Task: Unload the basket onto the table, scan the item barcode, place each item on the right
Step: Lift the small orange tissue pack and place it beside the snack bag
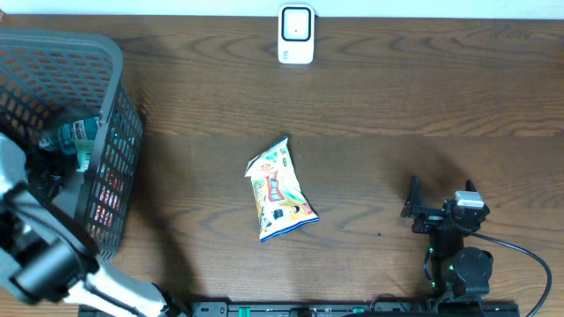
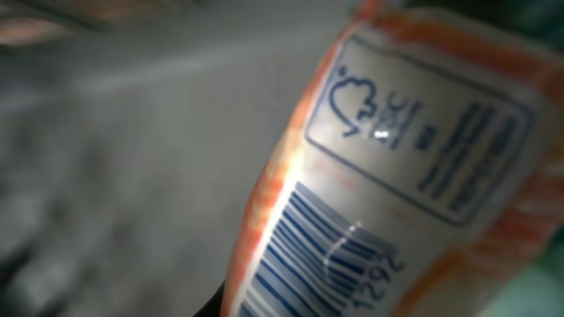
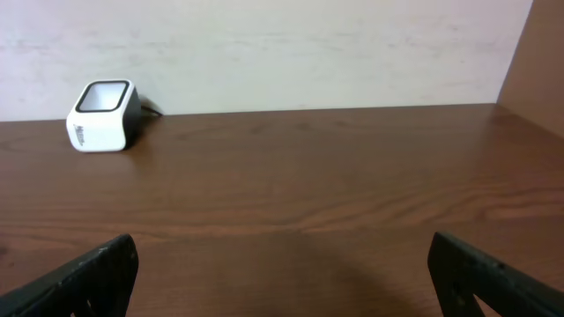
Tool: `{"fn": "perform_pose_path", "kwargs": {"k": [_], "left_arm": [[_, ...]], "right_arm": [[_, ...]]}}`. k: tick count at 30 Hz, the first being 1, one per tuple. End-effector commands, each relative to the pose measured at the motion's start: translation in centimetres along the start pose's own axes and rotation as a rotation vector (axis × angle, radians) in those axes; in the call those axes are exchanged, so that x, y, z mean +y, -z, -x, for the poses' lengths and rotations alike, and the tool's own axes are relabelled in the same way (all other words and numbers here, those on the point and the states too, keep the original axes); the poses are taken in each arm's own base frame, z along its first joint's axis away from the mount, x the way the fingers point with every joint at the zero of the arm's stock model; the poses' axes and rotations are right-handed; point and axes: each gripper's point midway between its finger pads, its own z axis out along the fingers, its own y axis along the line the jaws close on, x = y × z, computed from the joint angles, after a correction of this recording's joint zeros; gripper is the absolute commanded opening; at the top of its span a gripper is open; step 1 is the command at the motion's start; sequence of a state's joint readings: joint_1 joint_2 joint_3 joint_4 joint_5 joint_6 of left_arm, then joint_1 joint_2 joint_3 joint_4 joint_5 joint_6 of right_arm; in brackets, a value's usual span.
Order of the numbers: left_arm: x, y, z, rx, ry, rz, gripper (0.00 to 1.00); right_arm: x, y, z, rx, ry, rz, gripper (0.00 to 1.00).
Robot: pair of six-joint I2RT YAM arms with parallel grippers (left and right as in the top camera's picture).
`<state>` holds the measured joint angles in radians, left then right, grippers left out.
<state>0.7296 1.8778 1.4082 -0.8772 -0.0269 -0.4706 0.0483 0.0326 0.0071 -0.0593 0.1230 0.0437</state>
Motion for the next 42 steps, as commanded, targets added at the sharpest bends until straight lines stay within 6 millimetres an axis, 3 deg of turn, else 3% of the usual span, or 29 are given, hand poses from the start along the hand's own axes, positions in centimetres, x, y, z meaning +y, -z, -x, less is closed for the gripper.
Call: {"fn": "perform_pose_path", "kwargs": {"k": [1, 6, 7, 12, 14, 18, 22, 25, 26, 30, 34, 37, 38, 42], "left_arm": [[-0.5, 6.7, 0.6, -0.120, 0.027, -0.130, 0.07], [-2.3, 14.7, -0.7, -0.222, 0.007, -0.377, 0.08], [-2.9, 18.0, -1.7, -0.256, -0.015, -0.489, 0.07], [-4.9, 26.1, -6.4, -0.299, -0.134, -0.789, 0.07], [-5.6, 30.2, -9.6, -0.356, -0.233, -0.908, 0.07], [-6.4, 34.3, -14.6, -0.403, -0.388, -1.031, 0.07], [-7.8, 36.3, -20.8, -0.365, -0.639, -1.130, 0.07], [-9.2, 36.1, -25.0, -0.306, -0.828, -1.163, 0.08], [-10.2, 35.0, -27.3, -0.258, -0.909, -1.142, 0.08], [-13.3, 31.4, -32.2, -0.169, -1.068, -1.064, 0.08], [-16.7, 27.6, -38.9, -0.042, -1.238, -1.015, 0.07], [-19.1, 23.9, -43.9, 0.031, -1.341, -0.963, 0.07], [-20.4, 20.8, -46.3, 0.051, -1.386, -0.901, 0.07], [-21.6, 14.5, -49.7, 0.098, -1.446, -0.773, 0.07]], "right_arm": [[0.1, 0.0, -0.2, 0.005, 0.009, 0.005, 0.99], [0.1, 0.0, -0.2, 0.005, 0.009, 0.006, 0.99], [0.1, 0.0, -0.2, 0.005, 0.009, 0.005, 0.99], [0.1, 0.0, -0.2, 0.005, 0.009, 0.005, 0.99], [0.1, 0.0, -0.2, 0.005, 0.009, 0.005, 0.99], [0.1, 0.0, -0.2, 0.005, 0.009, 0.005, 0.99], [0.1, 0.0, -0.2, 0.005, 0.009, 0.005, 0.99], [0.1, 0.0, -0.2, 0.005, 0.009, 0.005, 0.99], [0.1, 0.0, -0.2, 0.005, 0.009, 0.005, 0.99], [0.1, 0.0, -0.2, 0.005, 0.009, 0.005, 0.99], [0.1, 0.0, -0.2, 0.005, 0.009, 0.005, 0.99], [0.1, 0.0, -0.2, 0.005, 0.009, 0.005, 0.99], [0.1, 0.0, -0.2, 0.005, 0.009, 0.005, 0.99], [0.1, 0.0, -0.2, 0.005, 0.009, 0.005, 0.99]]}}
